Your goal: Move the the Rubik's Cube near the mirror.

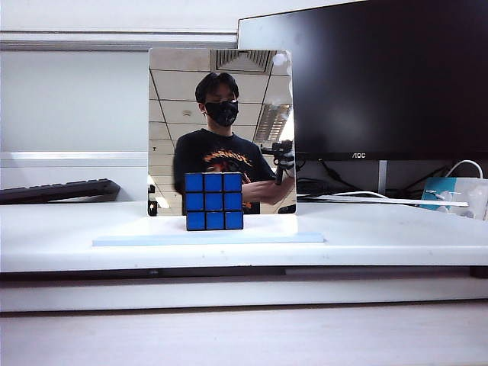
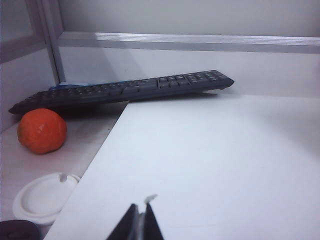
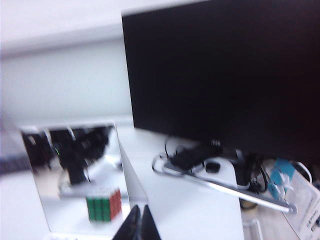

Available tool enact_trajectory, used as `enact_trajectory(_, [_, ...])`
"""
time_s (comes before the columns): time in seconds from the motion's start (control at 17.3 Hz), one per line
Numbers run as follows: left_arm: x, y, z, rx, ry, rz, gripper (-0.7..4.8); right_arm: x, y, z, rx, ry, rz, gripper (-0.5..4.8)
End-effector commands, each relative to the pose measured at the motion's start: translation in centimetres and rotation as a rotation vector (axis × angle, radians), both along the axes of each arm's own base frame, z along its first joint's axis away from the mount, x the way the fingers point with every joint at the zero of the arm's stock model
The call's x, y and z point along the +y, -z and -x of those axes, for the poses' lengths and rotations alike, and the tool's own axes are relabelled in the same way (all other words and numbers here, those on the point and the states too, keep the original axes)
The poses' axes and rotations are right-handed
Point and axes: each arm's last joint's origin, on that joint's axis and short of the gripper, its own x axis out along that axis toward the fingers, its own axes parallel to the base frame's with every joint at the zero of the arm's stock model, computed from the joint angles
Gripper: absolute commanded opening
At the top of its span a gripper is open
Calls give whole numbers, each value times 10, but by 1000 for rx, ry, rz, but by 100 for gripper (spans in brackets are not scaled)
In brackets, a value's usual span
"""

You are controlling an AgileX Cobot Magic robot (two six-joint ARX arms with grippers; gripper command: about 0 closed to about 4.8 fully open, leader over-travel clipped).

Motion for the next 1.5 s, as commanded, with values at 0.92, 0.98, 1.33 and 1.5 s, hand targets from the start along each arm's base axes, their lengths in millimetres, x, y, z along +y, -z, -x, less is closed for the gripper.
enact_trajectory(0.92, [0,-1,0,-9,10,-3,22,-22,174,-55,170,146,28,-5])
enact_trajectory(0.98, [0,-1,0,-9,10,-3,22,-22,175,-55,170,145,28,-5])
enact_trajectory(1.33, [0,-1,0,-9,10,-3,22,-22,180,-57,129,144,26,-5])
enact_trajectory(1.5, [0,-1,0,-9,10,-3,22,-22,178,-57,90,154,86,-5])
